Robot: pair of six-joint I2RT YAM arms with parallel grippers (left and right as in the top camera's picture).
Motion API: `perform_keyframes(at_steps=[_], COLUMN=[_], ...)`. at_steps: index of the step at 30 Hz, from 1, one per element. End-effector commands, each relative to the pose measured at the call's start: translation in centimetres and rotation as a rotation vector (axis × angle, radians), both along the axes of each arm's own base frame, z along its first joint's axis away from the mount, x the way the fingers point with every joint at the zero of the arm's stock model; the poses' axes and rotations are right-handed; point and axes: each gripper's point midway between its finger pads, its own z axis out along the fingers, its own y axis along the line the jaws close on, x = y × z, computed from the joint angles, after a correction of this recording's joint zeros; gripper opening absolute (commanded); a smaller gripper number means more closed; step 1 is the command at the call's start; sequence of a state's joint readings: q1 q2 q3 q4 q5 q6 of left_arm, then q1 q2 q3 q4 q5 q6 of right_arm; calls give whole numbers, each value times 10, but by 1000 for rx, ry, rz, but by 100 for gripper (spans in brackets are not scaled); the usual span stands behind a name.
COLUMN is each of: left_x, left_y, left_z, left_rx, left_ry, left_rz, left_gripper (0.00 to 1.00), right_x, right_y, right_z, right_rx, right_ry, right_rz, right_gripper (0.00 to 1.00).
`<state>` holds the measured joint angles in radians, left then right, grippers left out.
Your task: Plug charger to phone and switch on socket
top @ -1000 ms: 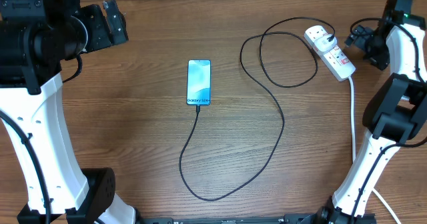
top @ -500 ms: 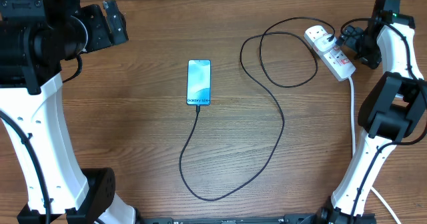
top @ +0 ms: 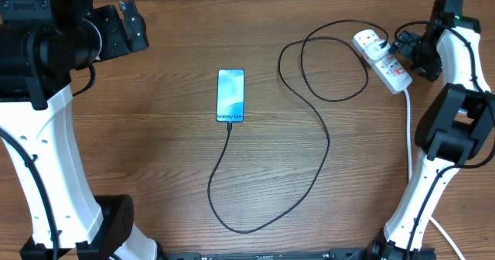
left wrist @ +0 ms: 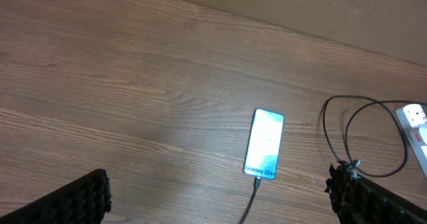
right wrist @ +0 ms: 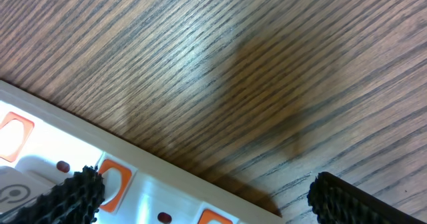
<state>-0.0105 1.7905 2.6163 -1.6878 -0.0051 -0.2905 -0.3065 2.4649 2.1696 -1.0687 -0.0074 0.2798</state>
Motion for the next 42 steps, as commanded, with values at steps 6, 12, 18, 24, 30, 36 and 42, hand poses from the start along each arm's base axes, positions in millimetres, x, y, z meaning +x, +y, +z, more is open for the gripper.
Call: perform_keyframes(at_steps=[6, 12, 18, 24, 30, 36, 42], left_x=[-3, -3, -3, -3, -3, -3, -3], left_y=[4, 4, 4, 4, 4, 4, 4], left_z=[2, 2, 2, 2, 2, 2, 2], left_rx=[-3, -3, -3, -3, -3, -3, -3], left_ry=[-4, -4, -4, -4, -4, -4, -4], left_rz=[27, 27, 27, 27, 27, 27, 27], left_gripper=[100, 100, 100, 100, 100, 100, 100], right_x=[-3, -7, -15, -18, -18, -17, -23], right_y=[4, 6, 15, 21, 24, 29, 22], right_z=[-7, -15, -36, -39, -39, -39, -9], right_rx=[-2, 7, 55, 69, 81, 101, 102], right_ry=[24, 45, 97, 114, 113, 109, 103], right_rz=[32, 32, 42, 74, 91, 111, 82], right_gripper=[100, 100, 100, 100, 100, 100, 100])
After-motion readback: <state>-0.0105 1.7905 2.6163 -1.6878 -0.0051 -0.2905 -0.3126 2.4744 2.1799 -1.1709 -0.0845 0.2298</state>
